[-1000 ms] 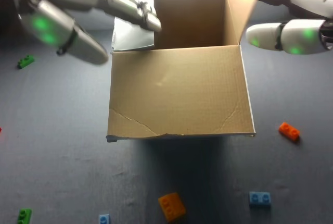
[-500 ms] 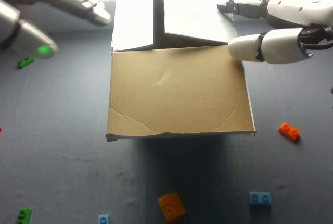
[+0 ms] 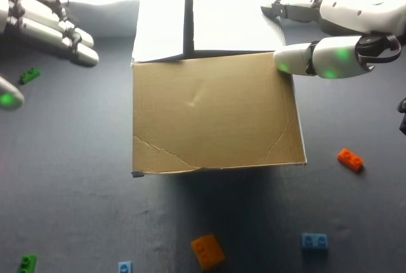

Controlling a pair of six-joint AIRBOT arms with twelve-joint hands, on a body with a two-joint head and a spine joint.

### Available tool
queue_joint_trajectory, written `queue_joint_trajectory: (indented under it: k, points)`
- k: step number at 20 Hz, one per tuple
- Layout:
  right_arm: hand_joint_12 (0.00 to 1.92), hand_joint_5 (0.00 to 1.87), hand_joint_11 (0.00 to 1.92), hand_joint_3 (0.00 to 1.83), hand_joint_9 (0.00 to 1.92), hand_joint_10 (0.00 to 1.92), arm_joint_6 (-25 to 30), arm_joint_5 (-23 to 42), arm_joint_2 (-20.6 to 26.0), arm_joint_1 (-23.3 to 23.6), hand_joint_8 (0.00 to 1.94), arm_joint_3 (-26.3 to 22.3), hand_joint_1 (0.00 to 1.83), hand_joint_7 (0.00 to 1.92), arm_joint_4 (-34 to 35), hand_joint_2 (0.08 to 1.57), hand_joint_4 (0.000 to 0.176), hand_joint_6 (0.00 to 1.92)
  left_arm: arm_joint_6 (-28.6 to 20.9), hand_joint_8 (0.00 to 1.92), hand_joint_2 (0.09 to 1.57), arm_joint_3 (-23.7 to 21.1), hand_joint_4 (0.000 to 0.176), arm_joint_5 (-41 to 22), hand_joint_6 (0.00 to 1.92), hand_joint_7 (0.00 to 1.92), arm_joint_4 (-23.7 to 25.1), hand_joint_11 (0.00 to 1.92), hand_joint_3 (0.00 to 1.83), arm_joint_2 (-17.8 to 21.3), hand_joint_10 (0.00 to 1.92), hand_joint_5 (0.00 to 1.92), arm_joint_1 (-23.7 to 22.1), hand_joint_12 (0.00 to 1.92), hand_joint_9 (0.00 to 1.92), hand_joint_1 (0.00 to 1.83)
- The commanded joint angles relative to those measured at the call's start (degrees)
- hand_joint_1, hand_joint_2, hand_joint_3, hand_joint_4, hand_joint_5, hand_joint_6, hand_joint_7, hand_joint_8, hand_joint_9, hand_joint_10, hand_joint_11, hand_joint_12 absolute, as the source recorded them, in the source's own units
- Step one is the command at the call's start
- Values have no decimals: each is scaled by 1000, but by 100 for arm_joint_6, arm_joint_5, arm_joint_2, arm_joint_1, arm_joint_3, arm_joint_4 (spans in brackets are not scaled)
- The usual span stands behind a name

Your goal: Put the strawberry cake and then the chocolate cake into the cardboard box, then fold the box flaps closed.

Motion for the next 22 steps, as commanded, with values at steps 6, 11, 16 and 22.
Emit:
queue_joint_trajectory:
  k: [6,11,16,22]
  points:
    - [637,201,0,0,206,4,-32,228,-53,1,8,-16,0,235,-401,1322,0,11,145,1,1309,-256,66,-111,6,187,-533,0,0,276,6,144,218,999,285,0]
    - [570,181,0,0,210,6,-32,182,-55,-9,7,-16,0,244,-451,1320,0,1,344,8,1308,-539,61,-128,2,238,-715,0,0,405,12,148,605,1023,315,0]
    - [723,205,0,2,226,8,-21,456,-3,31,3,-17,0,255,-452,1325,0,6,625,3,1303,-774,67,-68,7,209,-1018,0,0,502,5,145,1102,1017,313,0]
    - [623,180,0,2,186,2,122,756,256,173,0,-18,0,224,-443,1330,0,0,776,2,1309,-935,70,35,5,177,-1223,0,2,529,1,145,1349,1013,298,0]
